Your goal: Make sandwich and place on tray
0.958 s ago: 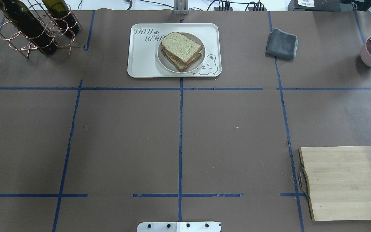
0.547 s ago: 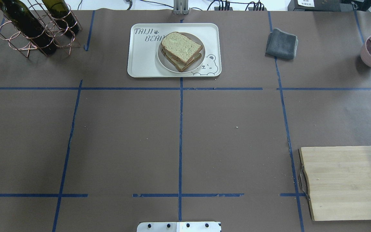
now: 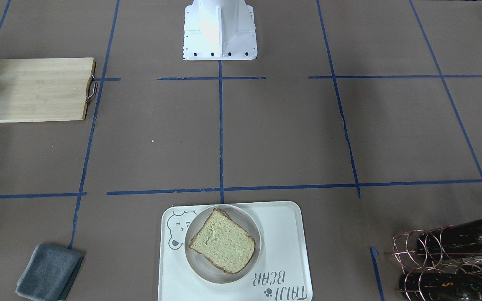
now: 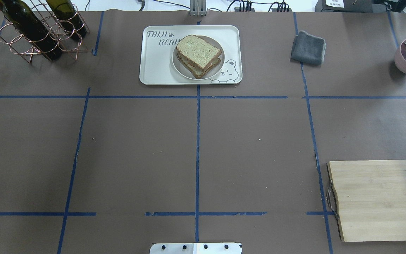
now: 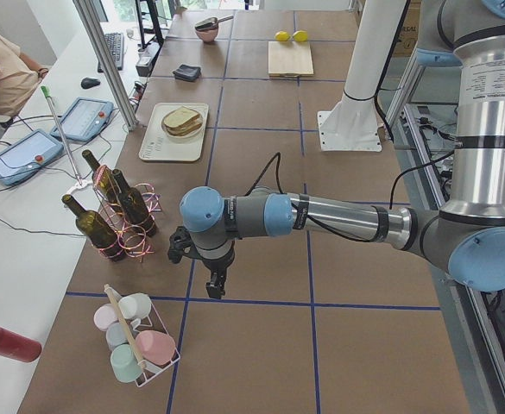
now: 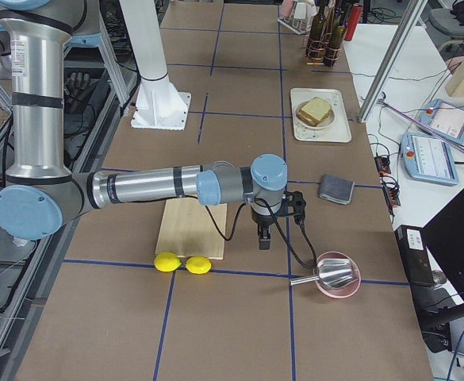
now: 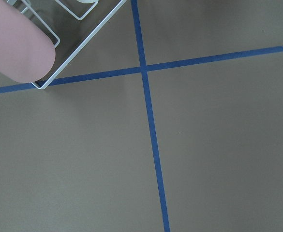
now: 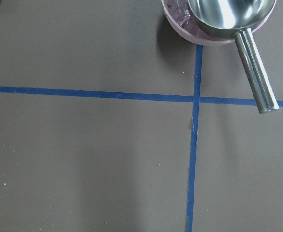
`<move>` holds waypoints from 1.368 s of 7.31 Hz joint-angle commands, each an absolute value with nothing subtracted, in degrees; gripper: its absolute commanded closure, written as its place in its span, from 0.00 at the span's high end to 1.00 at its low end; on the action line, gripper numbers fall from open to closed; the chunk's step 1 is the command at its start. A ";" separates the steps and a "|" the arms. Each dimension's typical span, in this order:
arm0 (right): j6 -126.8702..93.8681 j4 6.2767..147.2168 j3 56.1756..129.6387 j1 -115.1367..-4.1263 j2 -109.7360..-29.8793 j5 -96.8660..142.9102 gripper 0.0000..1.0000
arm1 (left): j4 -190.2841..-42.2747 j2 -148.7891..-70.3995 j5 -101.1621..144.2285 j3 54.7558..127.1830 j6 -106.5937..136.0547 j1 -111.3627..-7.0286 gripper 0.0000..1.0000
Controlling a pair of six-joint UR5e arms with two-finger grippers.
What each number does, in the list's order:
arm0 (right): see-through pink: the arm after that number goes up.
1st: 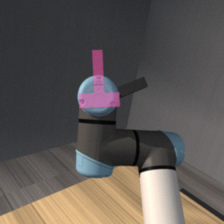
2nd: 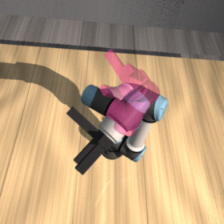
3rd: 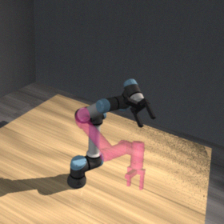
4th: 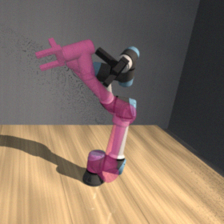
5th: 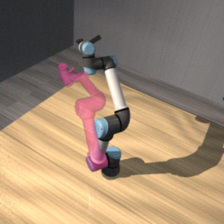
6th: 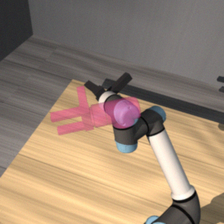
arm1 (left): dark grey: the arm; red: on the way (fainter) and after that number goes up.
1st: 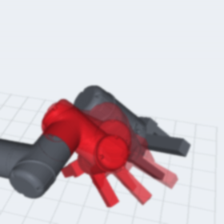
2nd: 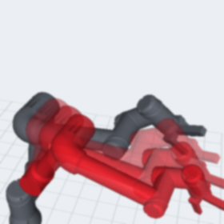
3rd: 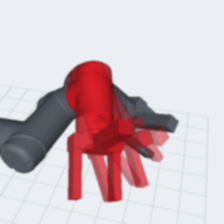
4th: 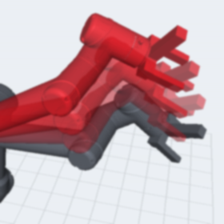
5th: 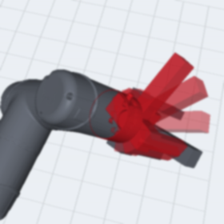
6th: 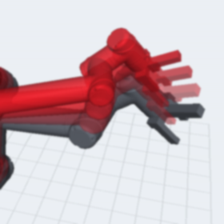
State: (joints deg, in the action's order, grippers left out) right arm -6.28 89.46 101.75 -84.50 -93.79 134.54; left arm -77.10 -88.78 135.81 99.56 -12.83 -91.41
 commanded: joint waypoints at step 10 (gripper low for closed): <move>-4.13 91.14 101.95 -83.50 -94.30 137.37 1.00 | -80.42 -86.31 136.41 100.90 -13.27 -91.76 1.00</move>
